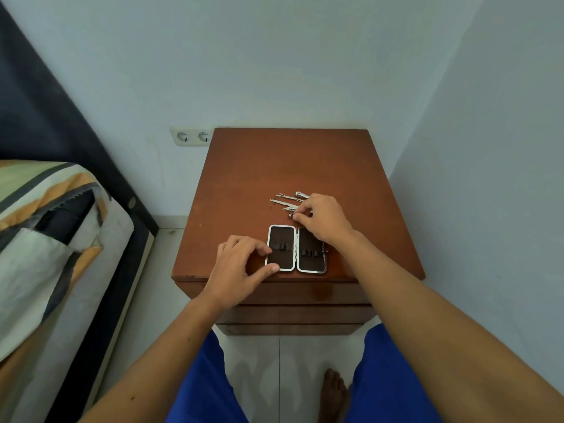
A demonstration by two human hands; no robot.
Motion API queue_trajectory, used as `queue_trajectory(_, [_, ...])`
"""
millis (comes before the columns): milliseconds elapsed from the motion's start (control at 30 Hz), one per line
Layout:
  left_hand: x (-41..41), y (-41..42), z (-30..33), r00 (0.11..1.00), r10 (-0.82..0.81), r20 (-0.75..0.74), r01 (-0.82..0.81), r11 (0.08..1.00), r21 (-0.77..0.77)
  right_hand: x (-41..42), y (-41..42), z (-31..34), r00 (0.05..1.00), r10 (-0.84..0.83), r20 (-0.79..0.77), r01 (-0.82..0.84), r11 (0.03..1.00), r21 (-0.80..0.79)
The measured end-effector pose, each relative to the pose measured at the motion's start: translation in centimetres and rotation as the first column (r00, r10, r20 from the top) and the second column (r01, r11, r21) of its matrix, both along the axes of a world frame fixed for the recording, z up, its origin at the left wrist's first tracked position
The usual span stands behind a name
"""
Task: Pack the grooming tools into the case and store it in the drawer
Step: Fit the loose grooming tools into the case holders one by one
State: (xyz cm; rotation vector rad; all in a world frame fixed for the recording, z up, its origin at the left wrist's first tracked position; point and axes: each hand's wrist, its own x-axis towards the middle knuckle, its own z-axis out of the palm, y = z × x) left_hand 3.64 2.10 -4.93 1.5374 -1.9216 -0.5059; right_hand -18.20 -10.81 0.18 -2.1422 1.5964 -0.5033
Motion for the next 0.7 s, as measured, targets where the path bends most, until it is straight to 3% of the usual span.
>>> queue_trajectory(133, [0.4,-1.0,0.9,1.000,-0.019,-0.024,0.021,0.997,0.079,-0.4,0.5,0.0,0.997,-0.024,0.075,0.023,1.000,0.014])
queue_trajectory(233, [0.3,-2.2,1.6,0.994,-0.069,0.080,0.059,0.991,0.123,-1.7,1.1,0.3,0.971,-0.079,0.226,0.071,0.996,0.044])
queue_trajectory(400, [-0.1,-3.5,1.5,0.962,-0.109,0.249,0.066,0.982,0.176,-3.1,2.5,0.3,0.866,-0.103,0.489,-0.054,0.954,0.296])
queue_trajectory(700, [-0.4,-3.4,1.4,0.965,-0.074,0.250,0.036,0.987,0.155,-2.6,3.5,-0.9,0.923,-0.091,0.374,0.003,0.973,0.229])
